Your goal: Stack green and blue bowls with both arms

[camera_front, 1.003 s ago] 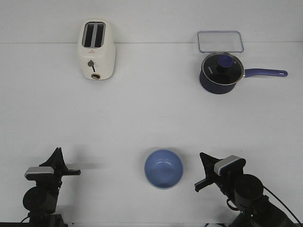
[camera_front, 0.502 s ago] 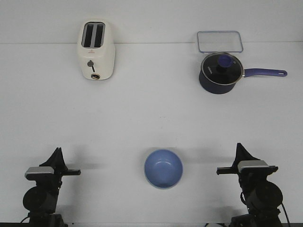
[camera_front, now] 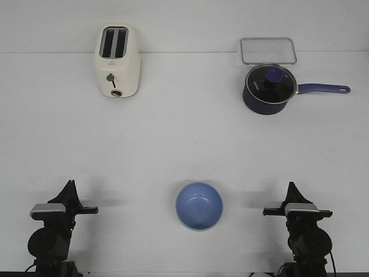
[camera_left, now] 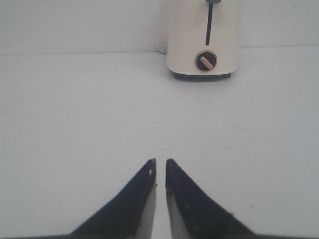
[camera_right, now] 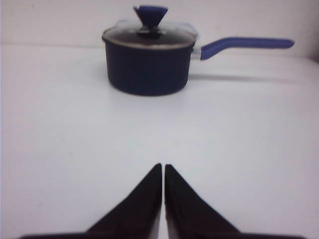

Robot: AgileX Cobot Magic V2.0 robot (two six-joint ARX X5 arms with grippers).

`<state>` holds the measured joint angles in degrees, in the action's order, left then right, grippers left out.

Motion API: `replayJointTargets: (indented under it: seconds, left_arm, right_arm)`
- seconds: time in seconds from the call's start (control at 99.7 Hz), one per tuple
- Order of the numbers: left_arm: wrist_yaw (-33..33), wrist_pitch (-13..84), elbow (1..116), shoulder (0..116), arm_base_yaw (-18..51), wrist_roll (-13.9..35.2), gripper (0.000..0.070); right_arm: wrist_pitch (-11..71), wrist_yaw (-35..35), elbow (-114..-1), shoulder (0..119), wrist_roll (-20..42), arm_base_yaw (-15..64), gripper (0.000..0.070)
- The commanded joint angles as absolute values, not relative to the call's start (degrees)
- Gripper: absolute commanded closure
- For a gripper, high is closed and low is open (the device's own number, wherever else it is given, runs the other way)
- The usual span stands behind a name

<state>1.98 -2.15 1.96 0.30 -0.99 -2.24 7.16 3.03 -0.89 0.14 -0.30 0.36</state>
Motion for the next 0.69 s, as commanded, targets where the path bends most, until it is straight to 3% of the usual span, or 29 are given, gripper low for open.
replayJointTargets:
  seconds: [0.0, 0.682]
  left_arm:
    - [1.87, -2.79, 0.8, 0.19, -1.06, -2.31, 0.0685]
    - [1.87, -2.74, 0.8, 0.19, -1.06, -2.31, 0.0685]
  right_arm:
    - [6.57, 2.94, -0.71, 0.05, -1.02, 0.36, 0.0691]
    - [6.0, 3.01, -0.73, 0.05, -1.13, 0.36, 0.0691]
